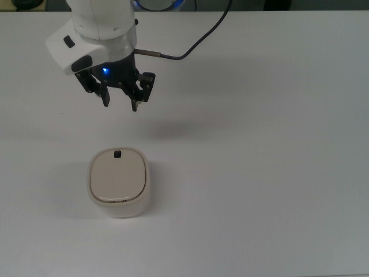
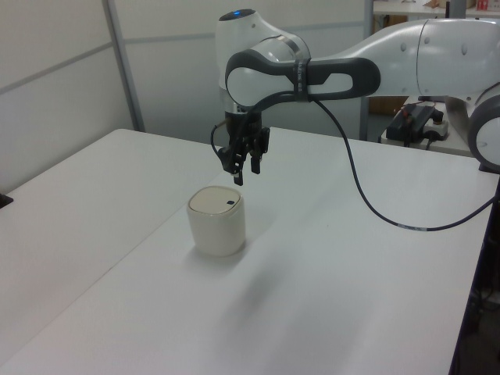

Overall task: Open the trash can
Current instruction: 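Move the gripper down toward the lid of the cream trash can, then lower the gripper onto the lid button and press down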

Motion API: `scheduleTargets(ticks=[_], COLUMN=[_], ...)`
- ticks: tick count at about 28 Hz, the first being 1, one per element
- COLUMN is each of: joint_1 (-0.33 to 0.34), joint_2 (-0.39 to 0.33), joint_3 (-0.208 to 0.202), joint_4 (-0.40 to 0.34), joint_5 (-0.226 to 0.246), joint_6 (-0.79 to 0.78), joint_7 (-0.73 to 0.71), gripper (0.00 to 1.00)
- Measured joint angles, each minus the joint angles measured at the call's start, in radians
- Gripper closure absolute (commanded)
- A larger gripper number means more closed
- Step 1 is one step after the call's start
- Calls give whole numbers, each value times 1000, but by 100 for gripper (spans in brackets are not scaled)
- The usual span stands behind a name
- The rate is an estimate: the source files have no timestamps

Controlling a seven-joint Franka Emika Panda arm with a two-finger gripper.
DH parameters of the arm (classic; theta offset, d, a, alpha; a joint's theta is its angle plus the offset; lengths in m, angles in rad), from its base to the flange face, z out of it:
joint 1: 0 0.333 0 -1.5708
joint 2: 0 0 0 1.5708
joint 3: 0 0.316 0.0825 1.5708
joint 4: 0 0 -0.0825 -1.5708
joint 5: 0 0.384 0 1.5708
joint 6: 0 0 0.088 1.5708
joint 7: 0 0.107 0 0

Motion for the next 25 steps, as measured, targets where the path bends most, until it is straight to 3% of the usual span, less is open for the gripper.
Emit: scheduleTargets(ticks=[13, 25], joint_1=[-3, -4], joint_2=[2, 69], joint_3=[-12, -14], joint_4=[2, 2], joint_5=[-1, -17], joint_6=[54, 135], joint_7=[0, 0], gripper=[100, 100])
